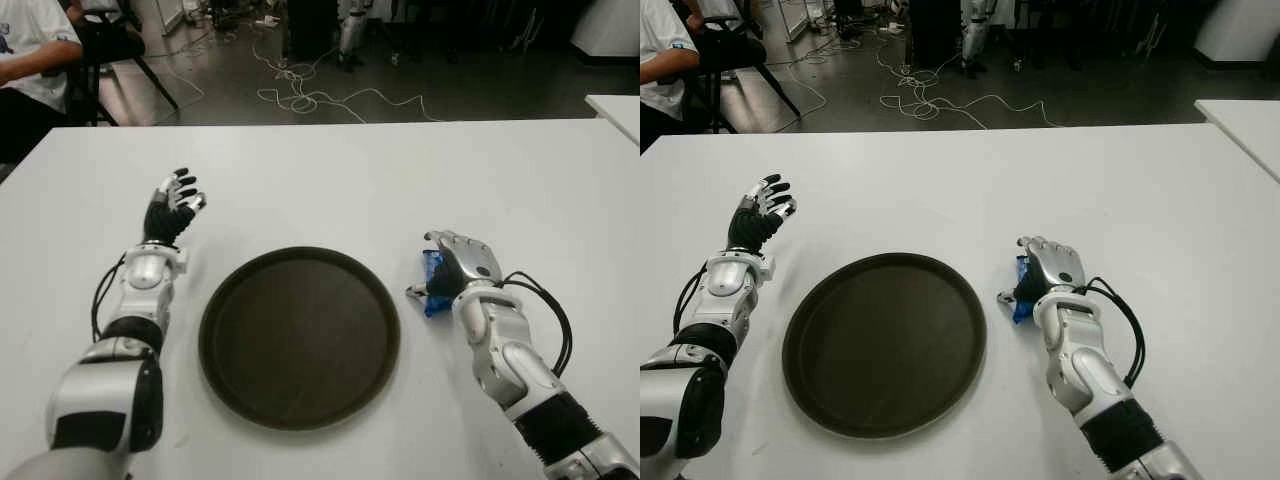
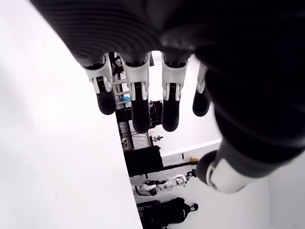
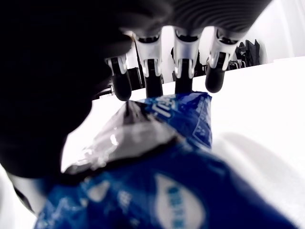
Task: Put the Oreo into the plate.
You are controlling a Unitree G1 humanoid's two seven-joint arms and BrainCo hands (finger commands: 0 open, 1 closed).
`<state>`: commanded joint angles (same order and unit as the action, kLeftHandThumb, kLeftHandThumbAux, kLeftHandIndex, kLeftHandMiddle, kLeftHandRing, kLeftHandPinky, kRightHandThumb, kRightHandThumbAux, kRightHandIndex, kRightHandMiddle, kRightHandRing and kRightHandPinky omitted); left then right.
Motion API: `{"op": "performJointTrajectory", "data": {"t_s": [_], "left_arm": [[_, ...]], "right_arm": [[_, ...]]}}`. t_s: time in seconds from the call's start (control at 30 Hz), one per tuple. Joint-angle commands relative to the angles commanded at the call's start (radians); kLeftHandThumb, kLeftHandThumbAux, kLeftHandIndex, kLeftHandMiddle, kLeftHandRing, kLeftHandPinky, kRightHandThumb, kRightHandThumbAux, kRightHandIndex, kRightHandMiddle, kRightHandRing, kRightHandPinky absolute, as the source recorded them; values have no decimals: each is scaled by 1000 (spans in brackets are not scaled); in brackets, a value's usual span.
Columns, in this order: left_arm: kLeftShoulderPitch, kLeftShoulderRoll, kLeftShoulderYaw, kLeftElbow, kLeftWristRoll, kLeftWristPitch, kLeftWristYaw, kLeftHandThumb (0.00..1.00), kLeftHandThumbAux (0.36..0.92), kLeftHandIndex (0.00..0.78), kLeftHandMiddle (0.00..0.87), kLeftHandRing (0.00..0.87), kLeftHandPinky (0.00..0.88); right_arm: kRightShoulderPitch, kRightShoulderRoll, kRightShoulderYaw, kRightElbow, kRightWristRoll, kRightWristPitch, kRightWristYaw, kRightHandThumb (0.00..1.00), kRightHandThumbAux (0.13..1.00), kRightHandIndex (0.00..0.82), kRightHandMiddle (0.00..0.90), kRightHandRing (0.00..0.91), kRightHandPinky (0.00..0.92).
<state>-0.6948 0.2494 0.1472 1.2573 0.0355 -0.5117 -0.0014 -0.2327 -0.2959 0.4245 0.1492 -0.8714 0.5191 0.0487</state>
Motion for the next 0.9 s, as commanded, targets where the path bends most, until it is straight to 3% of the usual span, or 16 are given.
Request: {"op": "performJointTrajectory", "data": {"t_s": [0.67,0.9], "left_arm": [[0,1,11,2,-13,4,-17,0,689,139,177,139,101],[2,2,11,2,-12,4,-20,2,719,138,180,139,102]], "right_arm": [[0,5,-7,3,10,-7,-11,0,686,145,179,174,125],[0,5,-7,-2,8,2,-3,0,678,132,158,156,119]]}}
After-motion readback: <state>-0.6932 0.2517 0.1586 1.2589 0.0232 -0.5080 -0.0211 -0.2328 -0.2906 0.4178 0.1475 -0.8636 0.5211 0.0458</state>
